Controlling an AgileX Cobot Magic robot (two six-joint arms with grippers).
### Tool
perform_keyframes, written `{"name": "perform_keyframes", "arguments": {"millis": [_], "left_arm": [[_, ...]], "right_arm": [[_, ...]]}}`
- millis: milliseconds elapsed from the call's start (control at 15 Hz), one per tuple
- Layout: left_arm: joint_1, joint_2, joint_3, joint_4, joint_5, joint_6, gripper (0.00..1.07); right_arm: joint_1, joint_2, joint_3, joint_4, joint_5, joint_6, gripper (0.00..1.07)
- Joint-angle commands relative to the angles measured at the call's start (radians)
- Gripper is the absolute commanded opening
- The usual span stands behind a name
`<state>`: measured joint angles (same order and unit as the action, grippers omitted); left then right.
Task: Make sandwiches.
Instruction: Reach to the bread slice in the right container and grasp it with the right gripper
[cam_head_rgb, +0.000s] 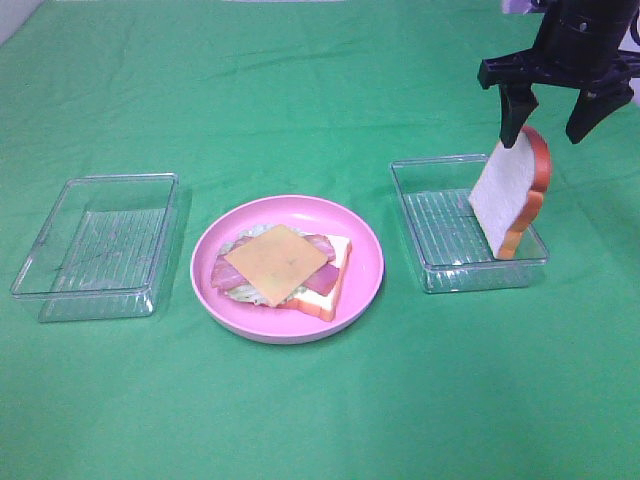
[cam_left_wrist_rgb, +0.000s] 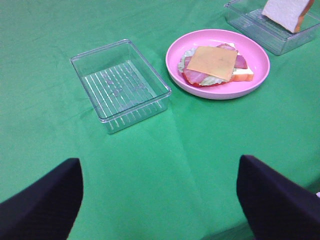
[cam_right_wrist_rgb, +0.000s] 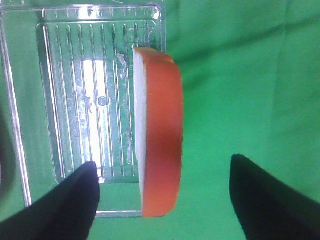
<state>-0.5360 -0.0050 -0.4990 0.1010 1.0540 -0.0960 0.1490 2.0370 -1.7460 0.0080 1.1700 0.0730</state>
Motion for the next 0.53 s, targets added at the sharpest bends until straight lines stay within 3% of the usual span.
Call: {"name": "perform_keyframes", "arguments": {"millis": [67, 333, 400, 533], "left_arm": [[-0.002, -0.020, 0.001, -0.005, -0.009, -0.001, 0.81], [-0.002, -0.020, 0.001, -0.005, -0.009, -0.001, 0.81], [-0.002, -0.020, 0.001, -0.005, -0.009, -0.001, 0.81], [-0.002, -0.020, 0.001, -0.005, -0.009, -0.001, 0.81]], "right_arm": [[-0.006, 0.006, 0.048, 0.003, -0.071, -0.006, 0.69], [-0.006, 0.055, 0.049, 0.009, -0.072, -0.026, 0.67], [-0.006, 0.066, 0.049, 0.009, -0.072, -0.029, 0.60], [-0.006, 0.059, 0.049, 0.009, -0.073, -0.022, 0.31]]}}
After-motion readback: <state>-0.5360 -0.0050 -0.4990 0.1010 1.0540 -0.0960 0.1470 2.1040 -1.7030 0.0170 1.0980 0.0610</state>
